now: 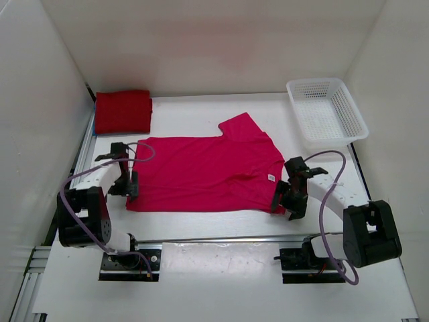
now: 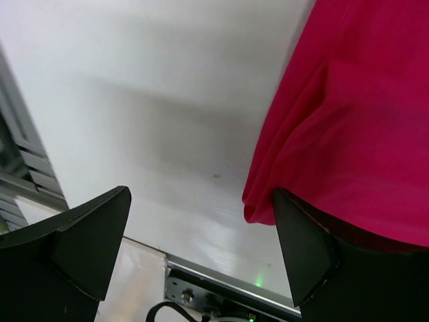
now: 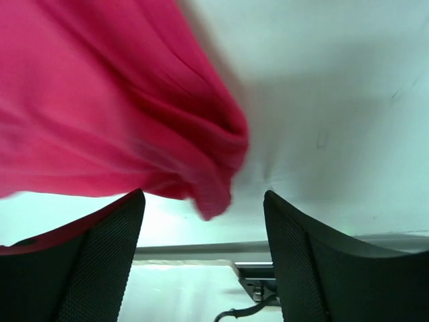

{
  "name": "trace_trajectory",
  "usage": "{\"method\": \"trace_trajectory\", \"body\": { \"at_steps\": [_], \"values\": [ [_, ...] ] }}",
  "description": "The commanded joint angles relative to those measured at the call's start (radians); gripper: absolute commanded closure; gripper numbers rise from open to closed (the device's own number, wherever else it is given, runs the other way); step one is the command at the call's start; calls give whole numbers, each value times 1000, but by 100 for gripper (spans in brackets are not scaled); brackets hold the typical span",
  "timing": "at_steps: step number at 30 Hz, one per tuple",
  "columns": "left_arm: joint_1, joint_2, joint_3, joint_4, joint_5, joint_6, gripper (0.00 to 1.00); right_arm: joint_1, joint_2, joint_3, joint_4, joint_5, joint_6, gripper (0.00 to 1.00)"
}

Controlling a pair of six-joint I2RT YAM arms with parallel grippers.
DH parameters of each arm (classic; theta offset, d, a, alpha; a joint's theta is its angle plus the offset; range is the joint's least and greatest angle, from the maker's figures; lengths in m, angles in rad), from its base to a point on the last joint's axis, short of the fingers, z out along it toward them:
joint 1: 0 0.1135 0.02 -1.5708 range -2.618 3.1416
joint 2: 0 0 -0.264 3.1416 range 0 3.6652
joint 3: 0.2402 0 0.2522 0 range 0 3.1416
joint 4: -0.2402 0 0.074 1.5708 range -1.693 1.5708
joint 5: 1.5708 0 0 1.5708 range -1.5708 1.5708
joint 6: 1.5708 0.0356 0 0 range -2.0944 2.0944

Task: Fold and stack the t-shirts
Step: Fold the flattened tshirt in 1/3 of the way

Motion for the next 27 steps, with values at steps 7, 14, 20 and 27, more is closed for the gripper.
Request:
{"method": "trace_trajectory", "body": {
  "at_steps": [7,14,20,27],
  "values": [
    [27,77,-76,81,80,-1,4,-69,4,-111,204,-108,32,27],
    [18,95,-76,92,201,-1,11,-91,34,-131,225,-117,32,62],
    [-28,106,-76,92,190,-1,90,-111,31,-131,202,-126,32,98],
    [-19,-23,-142,0,57,-1,90,-120,-166,-109,-17,-56,133,100]
  ]
}}
